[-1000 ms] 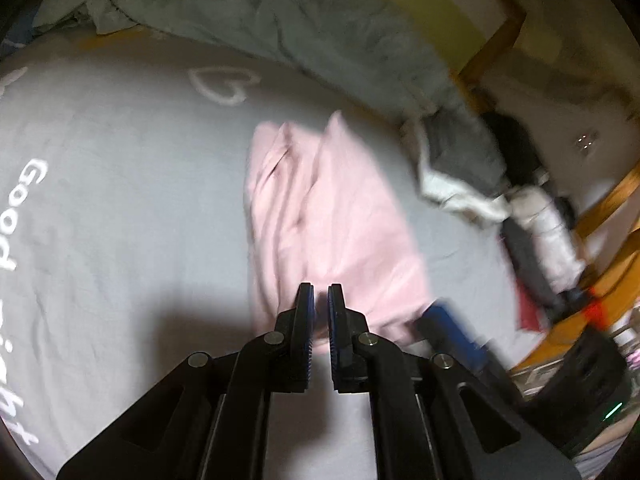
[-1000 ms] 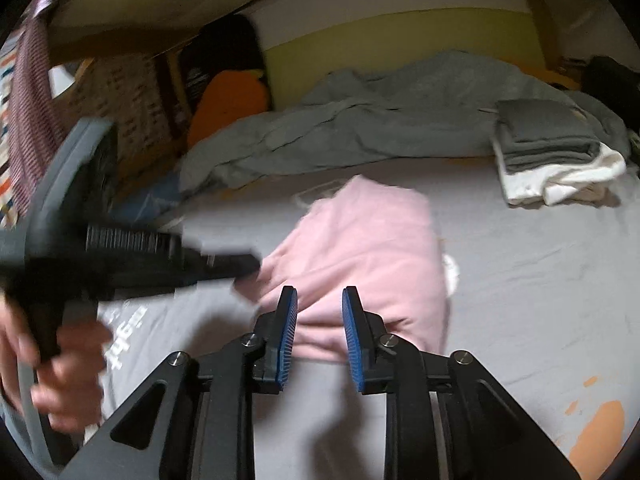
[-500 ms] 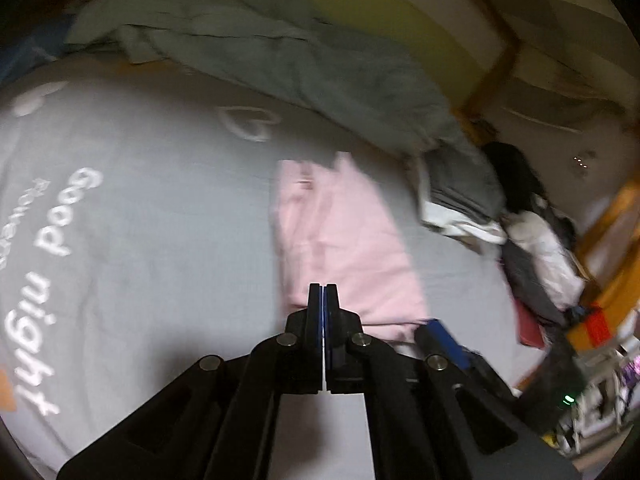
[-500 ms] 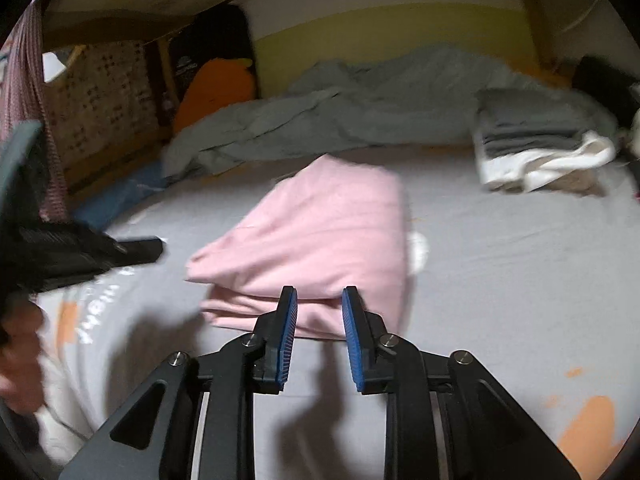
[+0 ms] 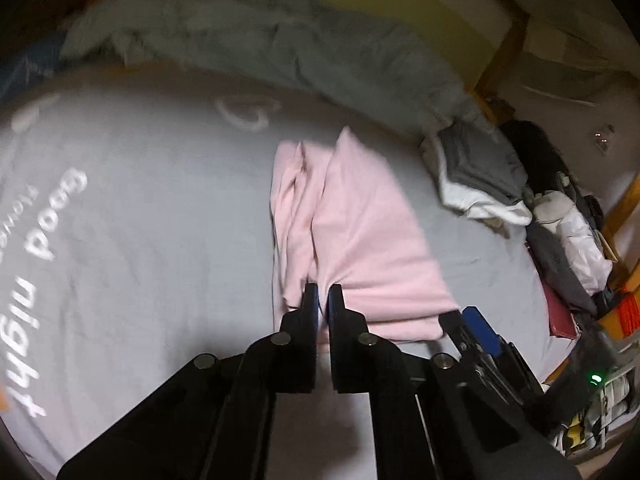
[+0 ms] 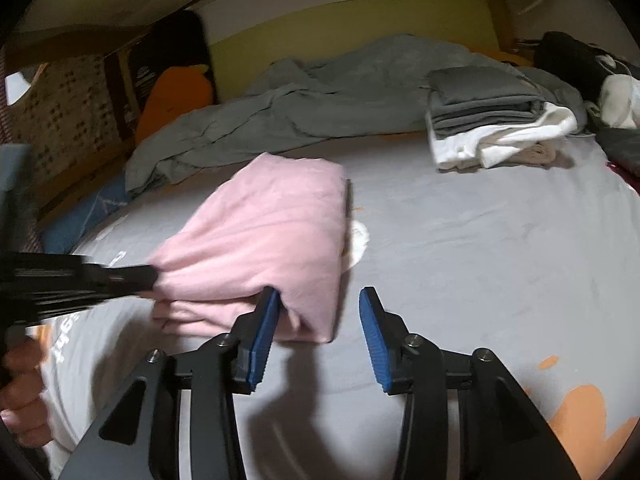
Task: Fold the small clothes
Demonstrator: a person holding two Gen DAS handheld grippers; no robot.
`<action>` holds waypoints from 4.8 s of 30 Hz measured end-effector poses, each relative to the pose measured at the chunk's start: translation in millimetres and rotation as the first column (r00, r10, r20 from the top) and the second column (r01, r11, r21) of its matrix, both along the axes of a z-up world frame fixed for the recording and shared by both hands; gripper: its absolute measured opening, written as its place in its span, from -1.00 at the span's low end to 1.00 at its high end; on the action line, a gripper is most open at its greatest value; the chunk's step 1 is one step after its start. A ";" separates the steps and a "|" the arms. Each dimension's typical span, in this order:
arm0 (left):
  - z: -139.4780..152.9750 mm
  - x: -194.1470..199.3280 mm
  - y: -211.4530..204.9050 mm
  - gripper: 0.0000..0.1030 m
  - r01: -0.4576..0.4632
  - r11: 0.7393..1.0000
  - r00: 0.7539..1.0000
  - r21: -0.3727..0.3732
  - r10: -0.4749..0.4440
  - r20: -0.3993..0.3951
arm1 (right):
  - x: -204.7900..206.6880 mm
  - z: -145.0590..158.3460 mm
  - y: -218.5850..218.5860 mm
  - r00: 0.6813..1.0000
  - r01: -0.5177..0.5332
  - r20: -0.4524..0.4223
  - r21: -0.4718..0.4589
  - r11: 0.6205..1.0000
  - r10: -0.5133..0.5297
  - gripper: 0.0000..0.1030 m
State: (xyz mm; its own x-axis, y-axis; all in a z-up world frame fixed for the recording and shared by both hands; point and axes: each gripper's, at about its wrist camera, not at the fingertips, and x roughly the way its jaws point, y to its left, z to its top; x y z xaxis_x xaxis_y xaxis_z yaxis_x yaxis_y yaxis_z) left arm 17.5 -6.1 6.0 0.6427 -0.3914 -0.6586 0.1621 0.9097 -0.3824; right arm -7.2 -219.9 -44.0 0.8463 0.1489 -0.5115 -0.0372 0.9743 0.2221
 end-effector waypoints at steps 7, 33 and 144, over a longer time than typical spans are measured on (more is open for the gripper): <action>-31.0 7.6 9.4 -0.92 -0.046 0.999 0.991 -0.020 0.043 -0.123 | -5.3 -0.3 8.2 0.999 0.040 -0.006 -0.102 0.994 -0.041 -0.23; -11.0 214.7 -5.6 -0.07 0.167 0.971 0.973 -0.170 -0.191 -0.133 | -3.3 -4.1 9.6 0.993 -0.115 -0.011 0.063 0.991 0.116 -0.23; 14.0 136.6 23.4 -0.64 0.183 0.980 0.982 0.073 -0.185 0.031 | -12.9 18.0 -11.6 0.994 -0.106 0.033 0.135 0.985 0.102 -0.20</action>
